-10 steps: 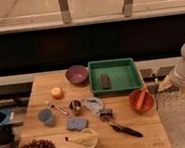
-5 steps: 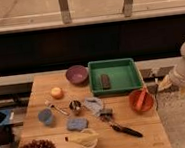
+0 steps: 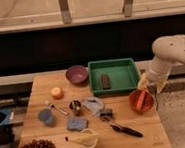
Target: Place towel in purple bowl
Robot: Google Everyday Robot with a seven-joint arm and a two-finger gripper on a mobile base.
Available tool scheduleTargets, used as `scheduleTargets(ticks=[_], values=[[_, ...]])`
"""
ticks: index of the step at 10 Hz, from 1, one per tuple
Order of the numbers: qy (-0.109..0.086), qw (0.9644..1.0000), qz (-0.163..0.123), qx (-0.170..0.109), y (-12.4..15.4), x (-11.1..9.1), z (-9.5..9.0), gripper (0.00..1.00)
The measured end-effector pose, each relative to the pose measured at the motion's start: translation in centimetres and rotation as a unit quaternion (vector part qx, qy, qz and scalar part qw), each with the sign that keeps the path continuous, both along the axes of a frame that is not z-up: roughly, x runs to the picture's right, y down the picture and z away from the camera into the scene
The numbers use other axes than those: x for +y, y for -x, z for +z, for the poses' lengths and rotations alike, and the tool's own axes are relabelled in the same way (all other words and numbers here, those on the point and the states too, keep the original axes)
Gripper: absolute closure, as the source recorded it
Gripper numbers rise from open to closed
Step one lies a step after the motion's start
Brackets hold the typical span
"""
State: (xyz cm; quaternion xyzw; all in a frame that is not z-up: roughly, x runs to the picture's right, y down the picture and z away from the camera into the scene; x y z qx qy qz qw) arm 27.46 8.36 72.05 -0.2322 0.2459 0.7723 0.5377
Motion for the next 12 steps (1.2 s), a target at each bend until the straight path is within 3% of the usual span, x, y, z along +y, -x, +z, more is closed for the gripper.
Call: scheduleTargets(ticks=[2, 3, 6, 7, 12], values=[[0.004, 0.9983, -0.046, -0.037, 4.5, -0.7, 1.1, 0.35], [0.008, 0.9955, -0.074, -0.059, 7.1, -0.8, 1.6, 0.35], [0.015, 0.9788, -0.152, -0.137, 15.5, -0.3, 2.2, 0.35], [0.015, 0.9772, -0.155, -0.144, 16.3, -0.3, 2.2, 0.35], [0.015, 0.9778, -0.155, -0.140, 15.6, -0.3, 2.2, 0.35]])
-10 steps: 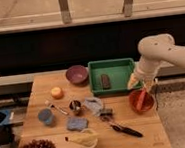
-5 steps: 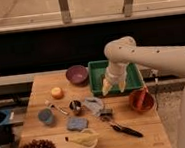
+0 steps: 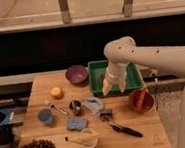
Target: Place towel in purple bowl
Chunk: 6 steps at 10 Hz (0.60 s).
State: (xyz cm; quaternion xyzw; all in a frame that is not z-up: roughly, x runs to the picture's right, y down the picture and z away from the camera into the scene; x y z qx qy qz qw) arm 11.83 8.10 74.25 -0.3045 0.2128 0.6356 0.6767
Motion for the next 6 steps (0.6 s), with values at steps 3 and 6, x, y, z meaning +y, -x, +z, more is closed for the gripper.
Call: scheduleTargets(ticks=[3, 6], values=[[-0.012, 0.9994, -0.009, -0.032, 1.9, -0.7, 1.1, 0.35], [-0.015, 0.9961, -0.036, -0.080, 7.4, -1.8, 3.9, 0.35]])
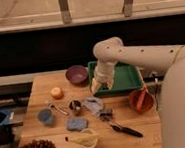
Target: Place towel in purple bowl
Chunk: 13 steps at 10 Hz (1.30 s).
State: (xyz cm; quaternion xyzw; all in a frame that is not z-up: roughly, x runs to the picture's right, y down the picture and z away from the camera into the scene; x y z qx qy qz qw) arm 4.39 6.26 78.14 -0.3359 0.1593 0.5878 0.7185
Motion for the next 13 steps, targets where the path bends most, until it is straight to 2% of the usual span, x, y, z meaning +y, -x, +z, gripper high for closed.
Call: scheduleTargets(ticks=[1, 3, 9, 11, 13], values=[[0.002, 0.9998, -0.010, -0.016, 1.6, -0.1, 0.9, 0.35], [0.015, 0.9986, -0.029, -0.041, 4.1, 1.3, 2.8, 0.35], [0.019, 0.9983, -0.029, -0.047, 4.6, 1.9, 3.2, 0.35], [0.040, 0.9977, -0.023, -0.049, 4.2, 3.5, 3.9, 0.35], [0.070, 0.9957, -0.026, -0.056, 4.1, 5.3, 4.9, 0.35]])
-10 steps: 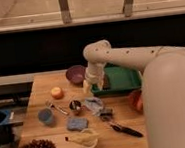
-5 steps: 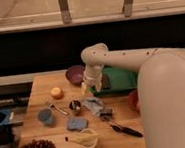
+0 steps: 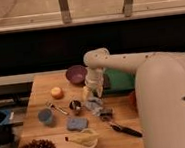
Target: Place towel in purple bowl
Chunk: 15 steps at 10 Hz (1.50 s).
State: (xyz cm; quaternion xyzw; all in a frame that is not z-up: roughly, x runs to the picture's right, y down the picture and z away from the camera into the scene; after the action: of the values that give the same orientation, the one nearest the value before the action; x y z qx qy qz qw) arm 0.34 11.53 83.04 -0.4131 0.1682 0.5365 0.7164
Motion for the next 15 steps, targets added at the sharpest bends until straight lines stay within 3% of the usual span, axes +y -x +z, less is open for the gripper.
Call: scheduleTargets(ticks=[3, 6, 7, 11, 13, 15], values=[[0.034, 0.9994, 0.004, -0.006, -0.6, 2.2, 1.6, 0.35], [0.056, 0.9983, 0.004, -0.013, -0.6, 4.0, 3.5, 0.35], [0.061, 0.9980, 0.001, -0.015, -0.5, 4.3, 3.8, 0.39], [0.057, 0.9982, -0.003, -0.015, -0.4, 4.0, 3.9, 0.78], [0.040, 0.9989, -0.024, 0.002, -0.3, 3.7, 3.1, 0.97], [0.025, 0.9993, -0.027, 0.005, -0.2, 2.8, 2.1, 1.00]])
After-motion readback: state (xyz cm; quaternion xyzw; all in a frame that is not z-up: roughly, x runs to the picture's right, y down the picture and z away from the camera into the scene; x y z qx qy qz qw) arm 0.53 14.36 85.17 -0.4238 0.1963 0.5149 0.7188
